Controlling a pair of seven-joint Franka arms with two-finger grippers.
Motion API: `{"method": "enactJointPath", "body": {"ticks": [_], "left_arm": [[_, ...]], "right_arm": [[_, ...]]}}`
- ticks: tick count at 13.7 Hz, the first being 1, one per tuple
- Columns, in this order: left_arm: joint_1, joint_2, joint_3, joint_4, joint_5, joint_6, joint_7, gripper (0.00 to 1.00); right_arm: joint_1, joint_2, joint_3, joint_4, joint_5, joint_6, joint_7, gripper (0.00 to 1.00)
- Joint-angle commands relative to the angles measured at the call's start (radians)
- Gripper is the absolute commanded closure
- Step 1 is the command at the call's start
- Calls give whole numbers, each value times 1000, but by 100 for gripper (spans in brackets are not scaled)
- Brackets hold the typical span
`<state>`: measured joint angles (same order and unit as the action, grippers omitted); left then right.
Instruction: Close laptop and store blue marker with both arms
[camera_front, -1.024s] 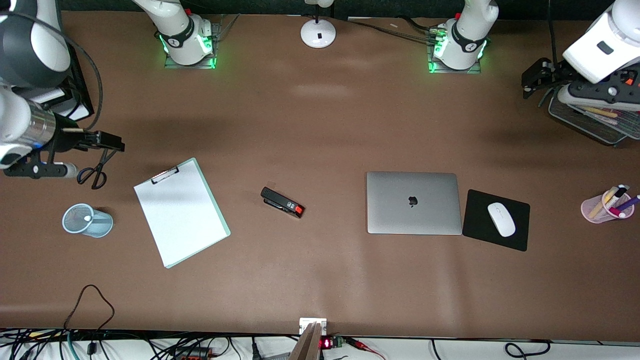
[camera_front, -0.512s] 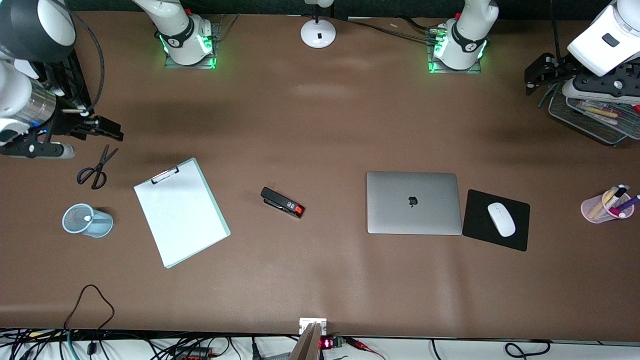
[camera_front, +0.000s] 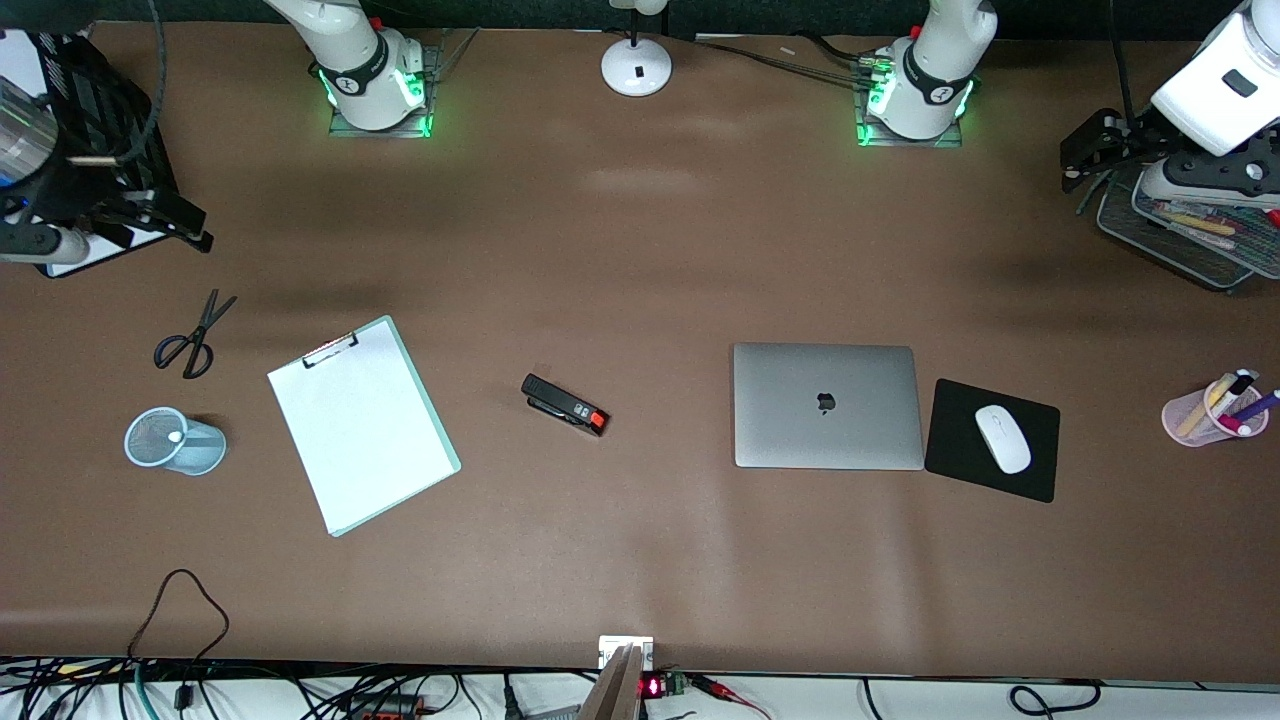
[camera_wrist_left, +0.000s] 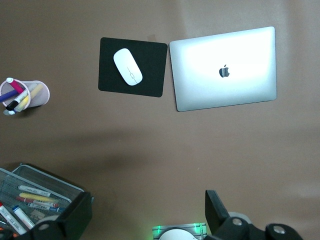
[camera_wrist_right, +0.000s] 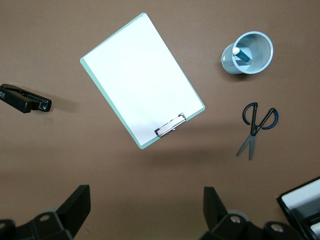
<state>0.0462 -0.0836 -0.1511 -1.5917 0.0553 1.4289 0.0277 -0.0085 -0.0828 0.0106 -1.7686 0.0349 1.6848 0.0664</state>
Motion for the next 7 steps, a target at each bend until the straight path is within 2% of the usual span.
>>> {"method": "enactJointPath", "body": {"ticks": [1,7], "left_arm": [[7,-4,2,4,-20,1,18,0],[6,-4,-1,3,-20,1,14,0]], "right_arm": [[-1,3,0,56,-13,-45,7,0],[-2,-2,-3,80,-13,-97,9,0]]}}
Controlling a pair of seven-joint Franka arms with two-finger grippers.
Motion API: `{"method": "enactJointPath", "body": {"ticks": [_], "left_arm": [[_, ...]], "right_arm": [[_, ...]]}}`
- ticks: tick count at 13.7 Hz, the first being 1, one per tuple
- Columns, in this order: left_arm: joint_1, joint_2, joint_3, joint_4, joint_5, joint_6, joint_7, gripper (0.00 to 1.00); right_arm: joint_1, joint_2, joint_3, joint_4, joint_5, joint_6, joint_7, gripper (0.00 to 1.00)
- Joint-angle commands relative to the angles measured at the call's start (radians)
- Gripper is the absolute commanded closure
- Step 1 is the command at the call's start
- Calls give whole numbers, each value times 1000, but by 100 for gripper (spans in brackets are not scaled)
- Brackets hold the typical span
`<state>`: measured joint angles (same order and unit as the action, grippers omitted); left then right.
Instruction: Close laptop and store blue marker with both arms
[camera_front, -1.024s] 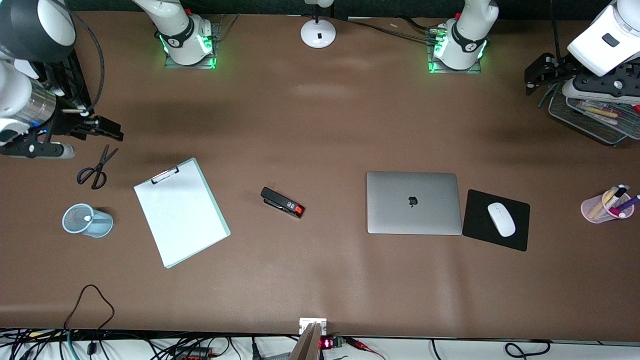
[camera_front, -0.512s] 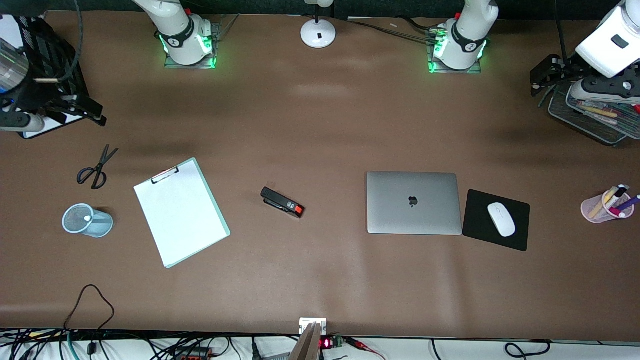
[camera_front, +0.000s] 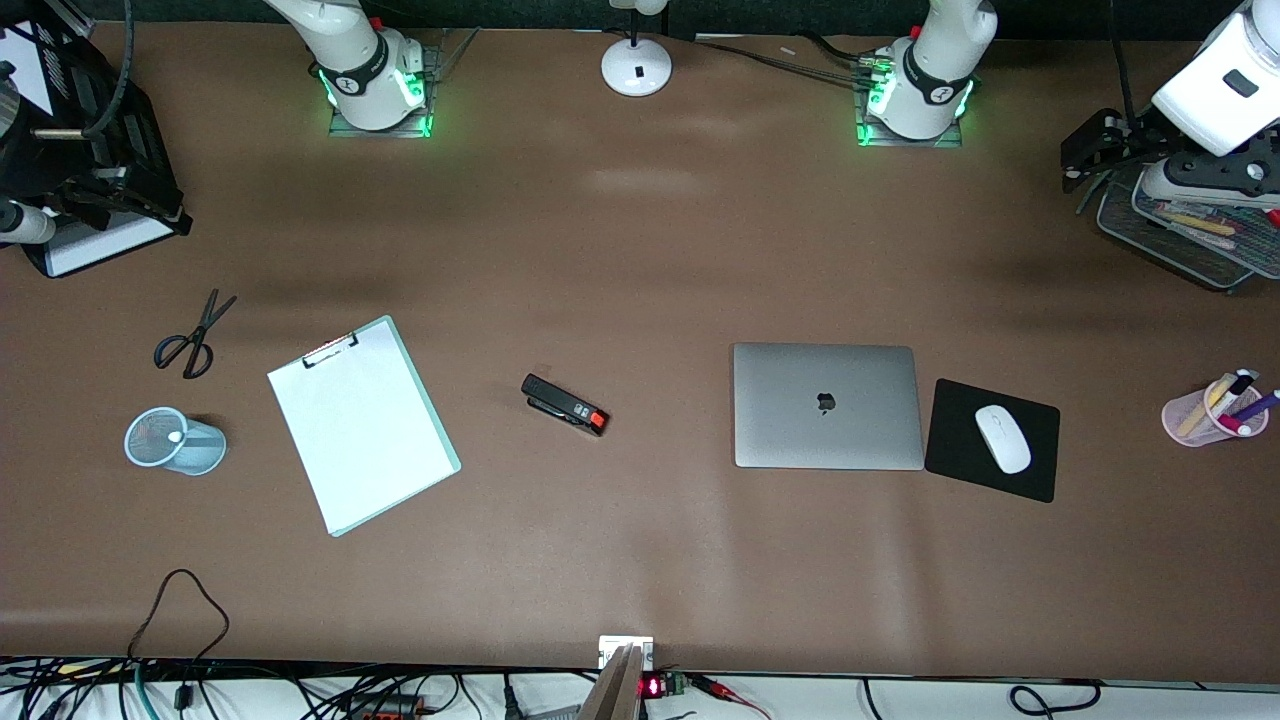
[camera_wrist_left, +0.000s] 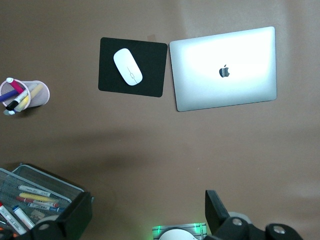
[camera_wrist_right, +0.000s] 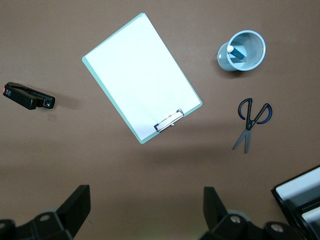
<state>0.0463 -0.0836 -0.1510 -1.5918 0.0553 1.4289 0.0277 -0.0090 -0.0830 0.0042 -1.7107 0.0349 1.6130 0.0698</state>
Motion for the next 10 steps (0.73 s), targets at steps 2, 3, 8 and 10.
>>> {"method": "enactJointPath", "body": {"ticks": [2,3,8,10], "left_arm": [[6,-4,-1,3,-20,1,14,0],[6,-4,-1,3,-18,1,14,0],[6,-2,-2,3,-18,1,14,0],[6,-1,-2,3,-20,1,14,0]], "right_arm": [[-2,2,3,37,-13,-31,1,0],[-2,2,3,42,-13,-33,2,0],[-3,3,2,43,-13,-35,-22,0],[-6,3,0,46,-13,-47,-53,0]]}}
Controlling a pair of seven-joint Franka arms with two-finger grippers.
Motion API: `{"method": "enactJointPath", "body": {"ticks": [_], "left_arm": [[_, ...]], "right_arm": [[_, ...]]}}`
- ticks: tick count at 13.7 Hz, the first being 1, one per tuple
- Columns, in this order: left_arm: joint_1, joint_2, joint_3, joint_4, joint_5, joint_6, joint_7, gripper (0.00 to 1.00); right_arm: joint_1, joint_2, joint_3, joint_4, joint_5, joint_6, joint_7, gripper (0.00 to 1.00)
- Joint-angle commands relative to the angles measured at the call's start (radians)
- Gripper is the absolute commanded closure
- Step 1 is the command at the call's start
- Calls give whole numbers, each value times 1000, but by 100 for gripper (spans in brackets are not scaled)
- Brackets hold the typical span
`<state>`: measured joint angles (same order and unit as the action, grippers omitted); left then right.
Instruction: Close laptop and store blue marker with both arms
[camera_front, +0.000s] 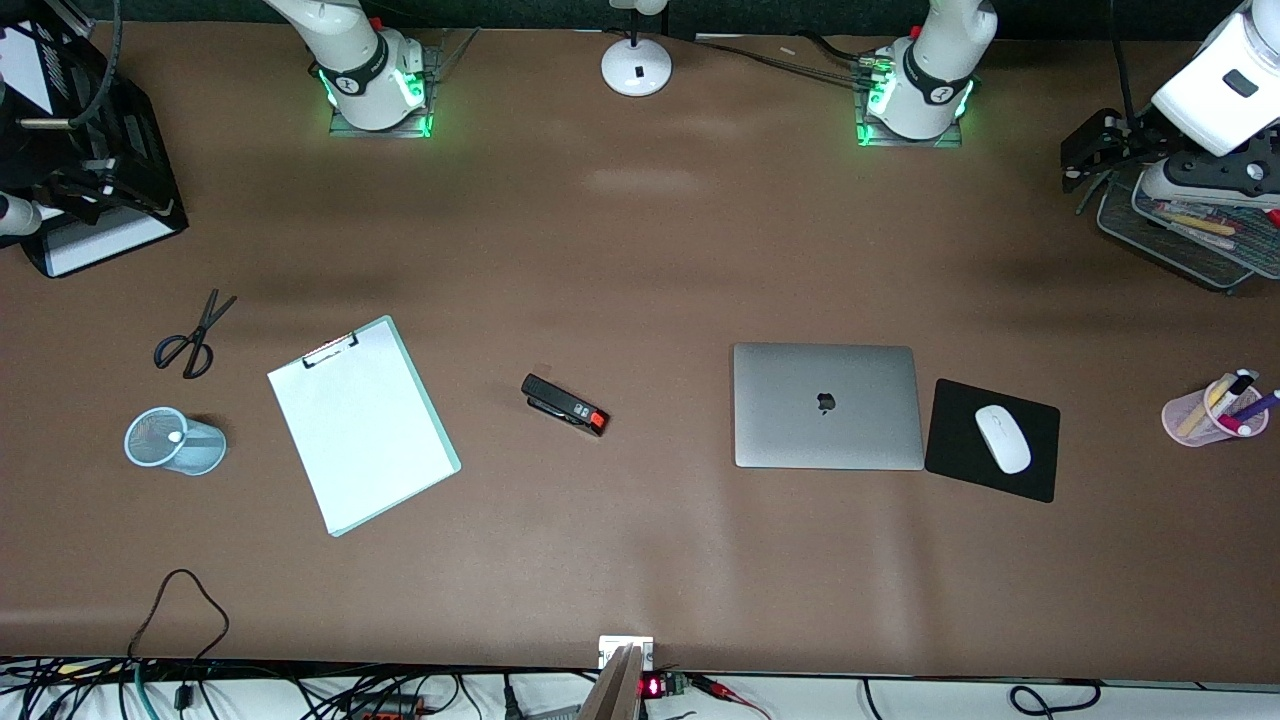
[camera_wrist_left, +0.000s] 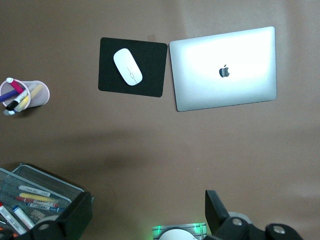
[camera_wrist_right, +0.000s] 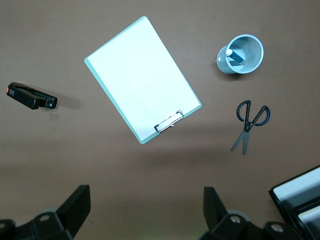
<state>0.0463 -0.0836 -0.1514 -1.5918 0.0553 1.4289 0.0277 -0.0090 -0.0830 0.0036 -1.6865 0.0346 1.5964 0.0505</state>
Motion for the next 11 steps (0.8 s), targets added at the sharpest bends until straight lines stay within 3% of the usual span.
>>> {"method": "enactJointPath", "body": {"ticks": [1,11], "left_arm": [[6,1,-2,1,-18,2,14,0],[7,7,4,3,-18,1,15,0]], "right_arm": [[-6,3,1,31,-13,-35,-35,0],[-5,2,4,34,-13,-46,-31,0]]}}
